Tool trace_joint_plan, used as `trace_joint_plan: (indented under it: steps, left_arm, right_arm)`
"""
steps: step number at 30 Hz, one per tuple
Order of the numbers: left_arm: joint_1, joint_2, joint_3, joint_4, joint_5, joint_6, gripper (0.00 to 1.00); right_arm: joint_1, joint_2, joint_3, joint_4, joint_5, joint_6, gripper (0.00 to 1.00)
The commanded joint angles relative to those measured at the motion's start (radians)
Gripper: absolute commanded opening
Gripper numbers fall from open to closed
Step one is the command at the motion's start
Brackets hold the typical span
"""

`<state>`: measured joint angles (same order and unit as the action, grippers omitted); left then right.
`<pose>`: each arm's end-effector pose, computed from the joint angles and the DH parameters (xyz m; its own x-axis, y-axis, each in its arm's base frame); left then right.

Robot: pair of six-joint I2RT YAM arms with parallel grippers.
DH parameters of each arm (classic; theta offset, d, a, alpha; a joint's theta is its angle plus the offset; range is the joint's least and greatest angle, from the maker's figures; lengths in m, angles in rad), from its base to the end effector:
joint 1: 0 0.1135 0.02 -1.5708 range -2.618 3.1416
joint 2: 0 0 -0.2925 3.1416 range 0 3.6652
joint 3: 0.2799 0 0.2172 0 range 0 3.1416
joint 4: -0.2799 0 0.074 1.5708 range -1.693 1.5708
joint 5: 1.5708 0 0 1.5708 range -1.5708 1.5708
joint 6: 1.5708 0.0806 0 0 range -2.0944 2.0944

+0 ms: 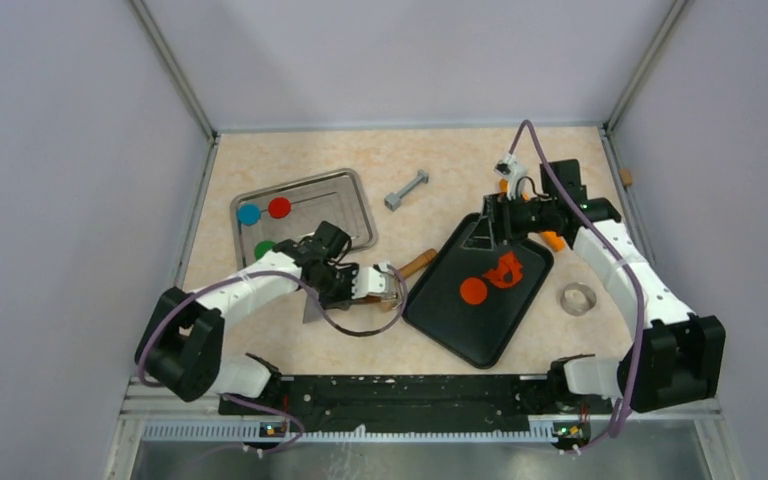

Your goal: Roll out the dumpling wrappers from the dough

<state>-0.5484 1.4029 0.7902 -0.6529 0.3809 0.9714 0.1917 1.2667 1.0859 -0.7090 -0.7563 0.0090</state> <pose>0.1731 -0.1408 0.1890 0.0191 0.8865 -0.4623 0.9988 0.0035 0.0481 0.2173 0.0985 0.3110 -0.7677 -0.1423 -0.6247 -0.5558 0.6331 0.5388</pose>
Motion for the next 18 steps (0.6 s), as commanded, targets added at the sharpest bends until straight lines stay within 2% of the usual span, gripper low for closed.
trace_joint_plan:
  steps: [1, 6, 13, 18]
  left_arm:
    - [0.004, -0.111, 0.091, -0.065, 0.091, -0.132, 0.00]
    - [-0.003, -0.108, 0.204, -0.037, 0.128, -0.322, 0.00]
    - [-0.008, -0.028, 0.324, -0.011, 0.134, -0.373, 0.00]
    - [-0.011, 0.023, 0.397, -0.022, 0.147, -0.381, 0.00]
  right_arm:
    - [0.059, 0.072, -0.013, 0.240, -0.038, 0.218, 0.77]
    - [0.115, 0.187, 0.009, 0.373, -0.105, 0.405, 0.86]
    - [0.181, 0.293, 0.079, 0.468, -0.219, 0.470, 0.86]
    - [0.203, 0.330, 0.076, 0.595, -0.287, 0.572, 0.84]
